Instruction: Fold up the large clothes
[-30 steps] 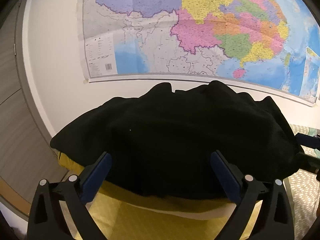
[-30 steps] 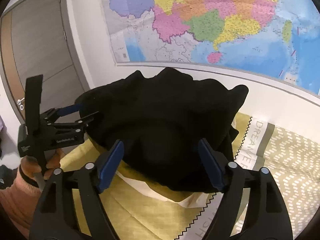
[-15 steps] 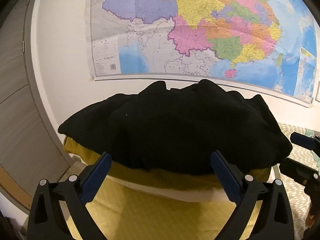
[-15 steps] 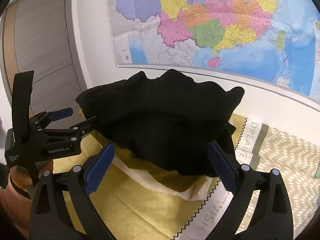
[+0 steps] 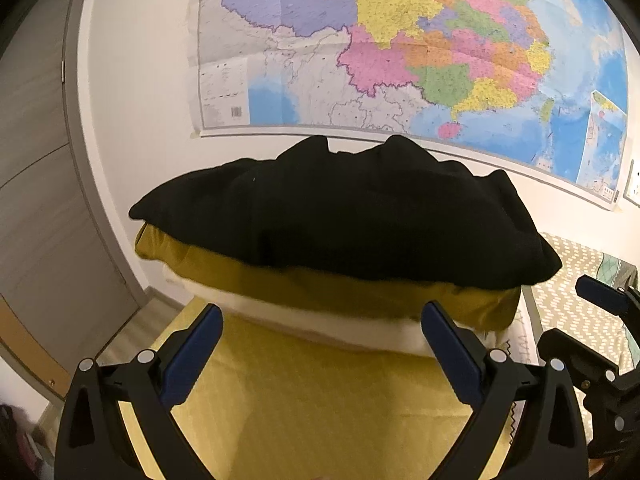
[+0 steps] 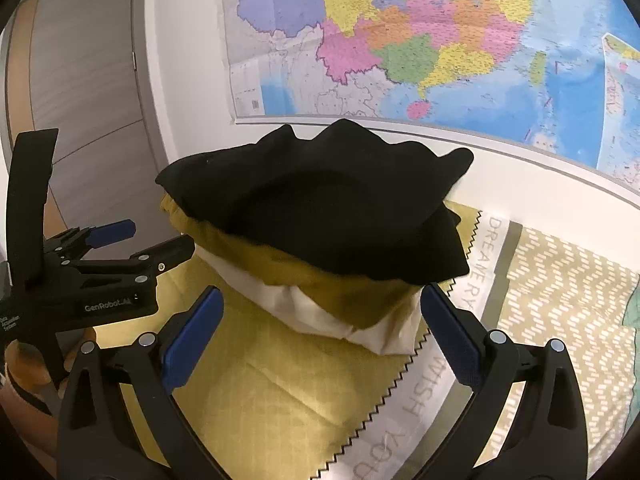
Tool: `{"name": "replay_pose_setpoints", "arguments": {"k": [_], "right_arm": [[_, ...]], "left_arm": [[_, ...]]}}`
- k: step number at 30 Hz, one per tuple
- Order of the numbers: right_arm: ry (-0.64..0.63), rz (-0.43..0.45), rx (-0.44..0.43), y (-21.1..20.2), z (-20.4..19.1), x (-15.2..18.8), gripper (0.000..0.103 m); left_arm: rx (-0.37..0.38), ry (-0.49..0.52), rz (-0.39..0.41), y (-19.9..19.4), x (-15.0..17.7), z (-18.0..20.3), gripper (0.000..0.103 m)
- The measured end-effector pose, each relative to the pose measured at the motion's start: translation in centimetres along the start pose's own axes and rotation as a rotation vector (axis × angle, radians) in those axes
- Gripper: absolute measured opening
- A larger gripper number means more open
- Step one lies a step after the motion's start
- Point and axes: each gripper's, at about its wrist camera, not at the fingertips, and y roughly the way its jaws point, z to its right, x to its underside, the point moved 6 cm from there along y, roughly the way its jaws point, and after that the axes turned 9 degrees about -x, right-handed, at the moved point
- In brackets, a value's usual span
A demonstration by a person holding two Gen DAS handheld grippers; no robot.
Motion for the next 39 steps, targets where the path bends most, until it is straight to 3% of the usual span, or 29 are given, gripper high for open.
{"name": "replay_pose_setpoints", "arguments": {"k": [14, 39], "right_arm": [[-0.016, 0.002, -0.012, -1.8, -1.8, 2.5, 0.097], [0.002, 0.009, -0.015, -2.7, -2.2, 3.3, 0.097]], "left_arm": [[-0.038, -0.019, 0.014, -2.7, 1.8, -0.2, 0.096], [-0.053, -0.008, 0.009, -3.8, 2.9, 0.4, 0.096]]}}
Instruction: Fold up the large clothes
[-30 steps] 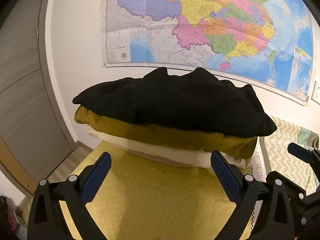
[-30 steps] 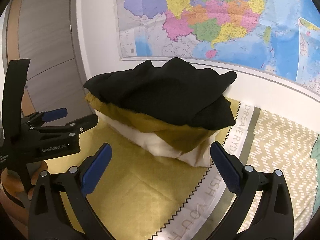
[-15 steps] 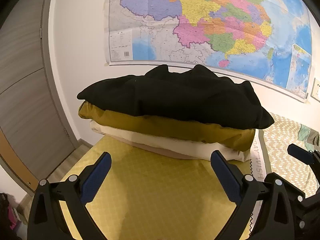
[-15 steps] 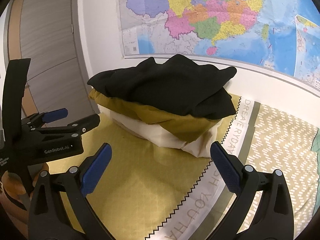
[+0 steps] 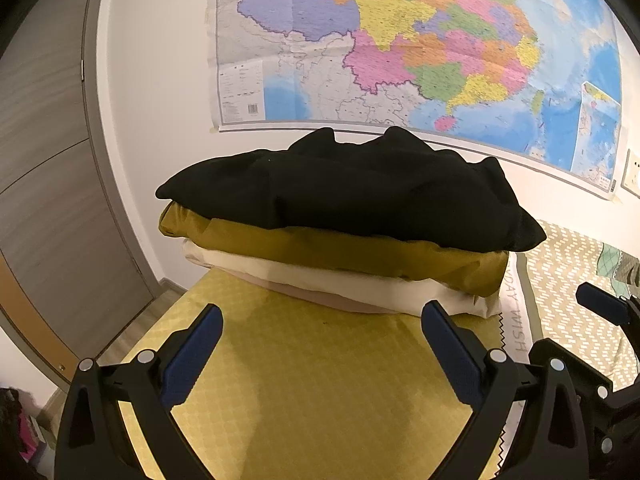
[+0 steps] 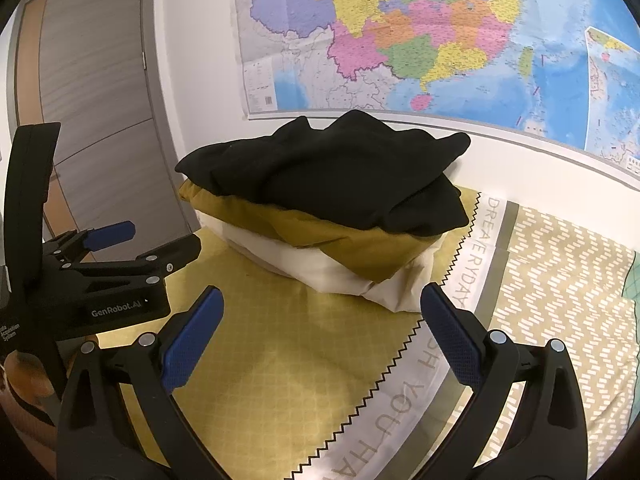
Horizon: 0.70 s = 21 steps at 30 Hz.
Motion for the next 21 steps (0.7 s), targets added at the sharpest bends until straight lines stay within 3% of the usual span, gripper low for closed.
{"name": "replay_pose_setpoints", "arguments": {"k": [21], "right_arm": [[0.022, -0.011, -0.004, -0.05, 0.09, 0.52, 0.097]], "left_arm": [[-0.006, 0.008, -0.006, -0.1, 0.43, 0.11, 0.096]]}}
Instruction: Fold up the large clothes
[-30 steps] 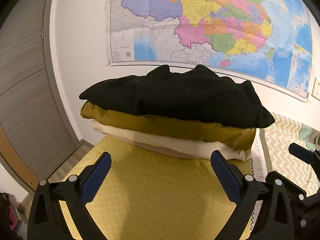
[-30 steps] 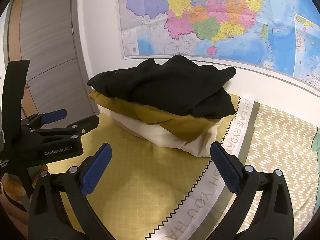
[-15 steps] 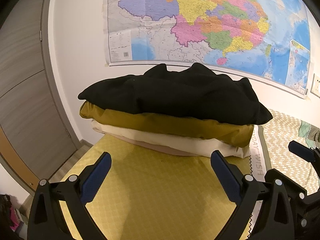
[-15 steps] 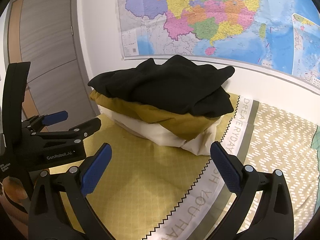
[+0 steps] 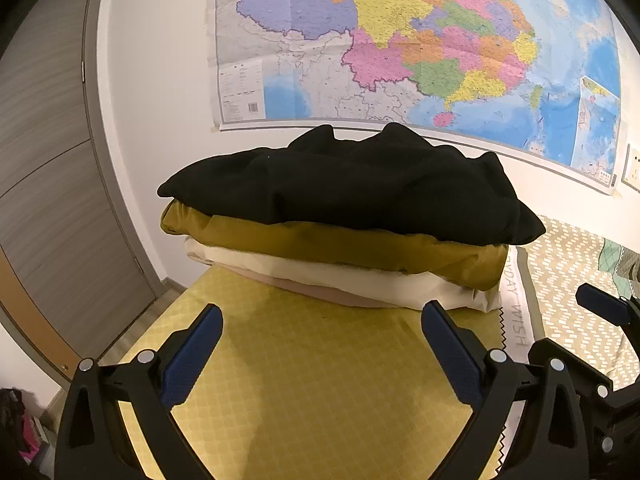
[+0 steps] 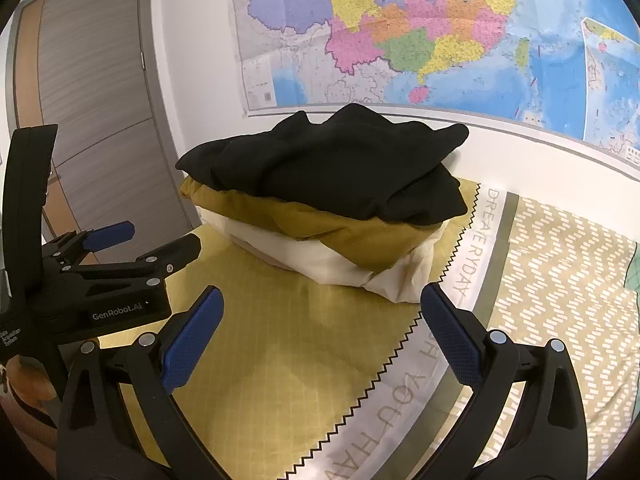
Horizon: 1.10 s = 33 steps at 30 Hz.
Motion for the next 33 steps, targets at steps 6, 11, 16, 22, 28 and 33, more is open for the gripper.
{"name": "replay_pose_setpoints", "arguments": {"k": [6, 11, 16, 22, 28, 33], "right_arm": [[0.001, -0.001, -0.003, 0.03, -0.04, 0.09, 0.097], [0.0, 0.001, -0.004, -0.04, -0.1, 0.17, 0.097], [0.007, 0.002, -0.002, -0.11, -0.04, 0.3, 0.097], [0.006, 0.005, -0.002, -0.2, -0.1, 0.31, 0.097], [0.005, 0.002, -0.001, -0.15, -0.16, 0.26, 0.097], [0.007, 0.001, -0.001, -0.11, -0.21, 0.26, 0.097]], "left_arm": [[0.002, 0.006, -0.002, -0.03, 0.09, 0.16, 0.096], [0.003, 0.009, -0.002, -0.12, 0.24, 0.24, 0.096], [0.002, 0.006, -0.004, -0.17, 0.36, 0.23, 0.096], [0.004, 0.009, -0.008, -0.07, 0.43, 0.31, 0.096], [0.003, 0.008, -0.009, -0.09, 0.59, 0.3, 0.096], [0.005, 0.008, -0.01, -0.06, 0.67, 0.28, 0.096]]}}
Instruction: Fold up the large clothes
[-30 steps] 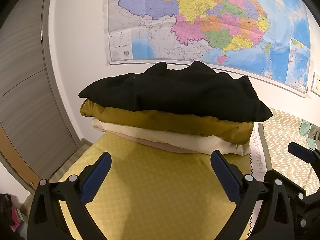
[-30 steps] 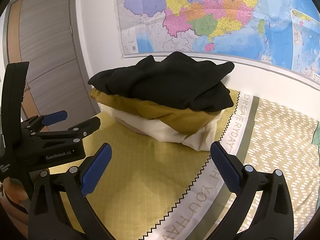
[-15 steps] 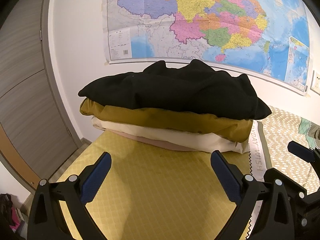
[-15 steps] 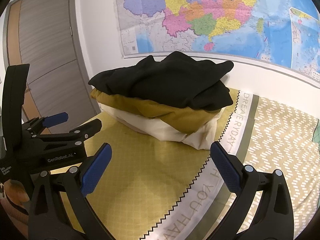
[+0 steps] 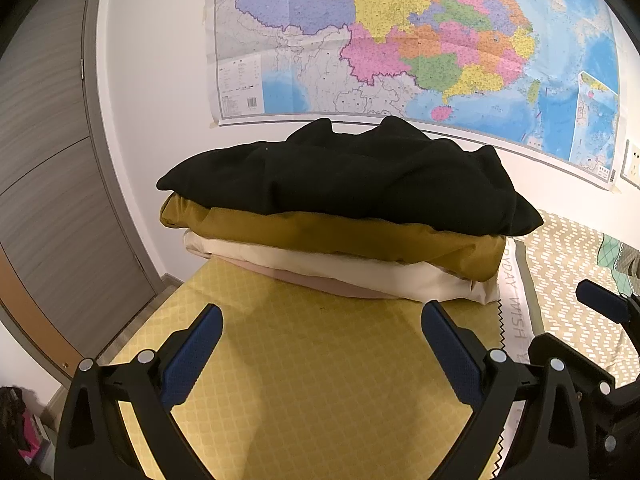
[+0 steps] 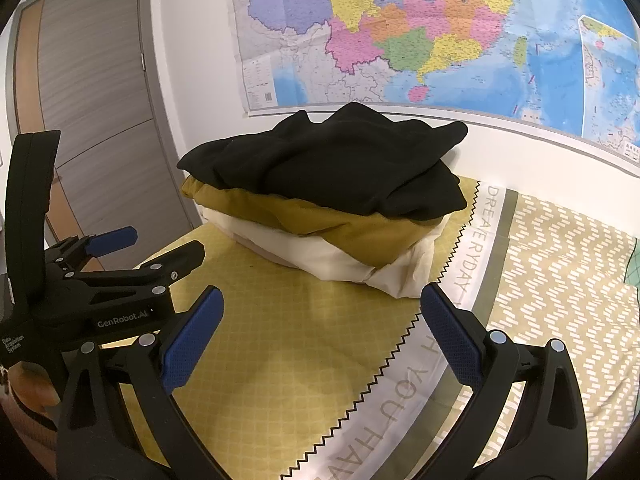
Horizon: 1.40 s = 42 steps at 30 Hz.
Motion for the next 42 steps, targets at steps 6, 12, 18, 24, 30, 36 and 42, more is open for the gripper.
{"name": "replay_pose_setpoints", "arguments": {"k": [6, 12, 18, 24, 30, 36, 42], "right_arm": [[-0.003, 0.0, 0.0, -0.03, -0.03, 0.01, 0.097], [0.0, -0.001, 0.001, -0.04, -0.03, 0.07, 0.097], [0.001, -0.002, 0.005, -0.02, 0.0, 0.06, 0.097], [0.004, -0.001, 0.004, 0.0, 0.07, 0.14, 0.097], [0.004, -0.002, 0.005, 0.05, 0.15, 0.14, 0.097], [0.005, -0.002, 0.004, 0.0, 0.22, 0.1, 0.097], [0.001, 0.0, 0.004, -0.03, 0.36, 0.08, 0.097]], "left_arm": [[0.0, -0.003, -0.003, 0.05, 0.1, -0.04, 0.096], [0.001, -0.003, -0.007, 0.08, 0.26, -0.01, 0.096], [0.004, -0.001, -0.012, 0.26, 0.33, 0.11, 0.096], [0.003, -0.001, -0.015, 0.31, 0.45, 0.17, 0.096], [0.006, 0.0, -0.022, 0.42, 0.68, 0.34, 0.096], [0.011, 0.002, -0.022, 0.53, 0.51, 0.45, 0.096], [0.017, 0.006, -0.023, 0.52, 0.46, 0.64, 0.096]]}}
